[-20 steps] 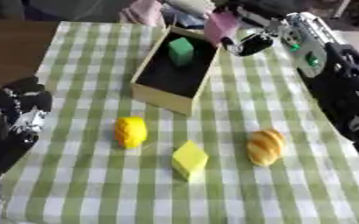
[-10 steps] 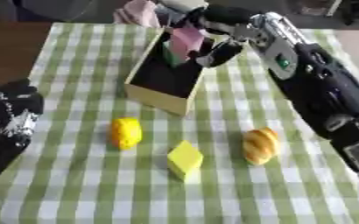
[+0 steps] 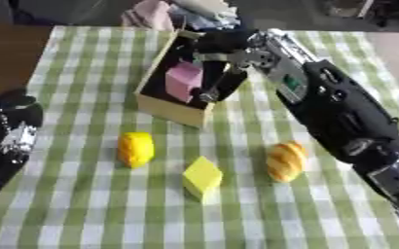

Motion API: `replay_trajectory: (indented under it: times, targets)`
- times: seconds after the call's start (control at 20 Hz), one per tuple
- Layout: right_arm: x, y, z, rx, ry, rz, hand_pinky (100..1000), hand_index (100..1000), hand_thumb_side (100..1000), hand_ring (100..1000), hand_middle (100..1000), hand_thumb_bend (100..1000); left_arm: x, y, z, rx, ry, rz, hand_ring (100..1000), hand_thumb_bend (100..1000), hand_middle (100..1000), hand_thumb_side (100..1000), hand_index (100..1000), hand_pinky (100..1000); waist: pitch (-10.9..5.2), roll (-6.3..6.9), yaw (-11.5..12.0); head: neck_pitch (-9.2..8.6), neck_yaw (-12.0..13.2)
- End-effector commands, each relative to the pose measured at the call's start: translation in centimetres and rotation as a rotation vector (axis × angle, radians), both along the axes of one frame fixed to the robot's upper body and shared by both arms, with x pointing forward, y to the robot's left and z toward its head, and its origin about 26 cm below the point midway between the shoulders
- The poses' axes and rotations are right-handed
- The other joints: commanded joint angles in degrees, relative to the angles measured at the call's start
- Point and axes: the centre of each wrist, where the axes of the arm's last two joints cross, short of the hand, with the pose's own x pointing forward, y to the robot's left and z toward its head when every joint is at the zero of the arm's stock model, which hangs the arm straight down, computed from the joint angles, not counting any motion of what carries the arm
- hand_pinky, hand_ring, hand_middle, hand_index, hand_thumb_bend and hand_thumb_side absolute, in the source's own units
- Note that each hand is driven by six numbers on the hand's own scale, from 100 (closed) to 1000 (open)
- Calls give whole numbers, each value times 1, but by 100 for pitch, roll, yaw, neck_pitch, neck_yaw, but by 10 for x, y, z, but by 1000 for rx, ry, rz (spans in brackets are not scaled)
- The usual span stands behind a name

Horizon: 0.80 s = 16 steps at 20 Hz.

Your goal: Pick up objects on the table and place them in the box.

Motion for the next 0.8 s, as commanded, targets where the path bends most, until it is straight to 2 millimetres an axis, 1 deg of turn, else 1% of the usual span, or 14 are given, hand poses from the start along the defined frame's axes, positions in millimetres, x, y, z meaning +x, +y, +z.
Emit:
replay_trajectory:
  times: [0.05, 0.1, 0.15, 0.35, 0.55, 0.8]
  targets:
    - [-4, -2, 14, -9, -29, 19, 816, 924, 268, 776, 738, 100, 0, 1, 7, -2, -28, 3, 727, 322, 722, 635, 847, 790, -71, -4, -17, -56, -21]
    - [-4, -1, 13, -12, -28, 20, 816, 924, 268, 776, 738, 100, 0, 1, 7, -2, -28, 2, 727, 322, 722, 635, 847, 790, -72, -4, -22, -55, -20]
    - [-4, -1, 12, -18, -26, 22, 819, 936, 340, 785, 760, 100, 0, 1, 7, -2, -27, 1, 727, 322, 723, 636, 847, 790, -72, -4, -25, -57, -28]
    - [-5, 1, 10, -34, -33, 30, 826, 960, 476, 804, 808, 100, 0, 1, 6, 1, -26, 2, 727, 324, 723, 635, 847, 790, -74, -1, -23, -64, -40]
    - [-6, 2, 10, -52, -51, 36, 836, 976, 511, 824, 849, 100, 0, 1, 6, 2, -24, 1, 727, 325, 723, 635, 847, 791, -79, -15, -23, -64, -53]
    - [-5, 0, 6, -103, -67, 27, 855, 995, 554, 858, 899, 100, 0, 1, 6, 4, -23, 2, 727, 325, 723, 636, 847, 791, -87, -36, -20, -69, -57]
